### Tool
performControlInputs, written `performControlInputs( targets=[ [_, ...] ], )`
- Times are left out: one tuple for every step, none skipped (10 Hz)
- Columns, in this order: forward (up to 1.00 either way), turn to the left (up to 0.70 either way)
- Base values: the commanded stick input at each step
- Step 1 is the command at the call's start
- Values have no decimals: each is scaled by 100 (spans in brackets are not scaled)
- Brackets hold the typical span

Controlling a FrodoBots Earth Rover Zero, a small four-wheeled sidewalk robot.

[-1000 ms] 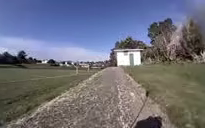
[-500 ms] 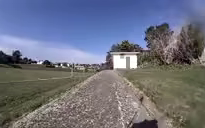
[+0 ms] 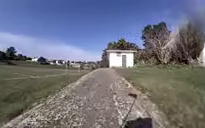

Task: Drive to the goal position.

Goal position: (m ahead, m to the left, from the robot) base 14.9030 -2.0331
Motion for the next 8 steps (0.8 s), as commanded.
performControlInputs(
  targets=[
    [70,0],
    [70,0],
    [70,0],
    [70,0],
    [70,0],
    [70,0],
    [70,0],
    [70,0]
  ],
)
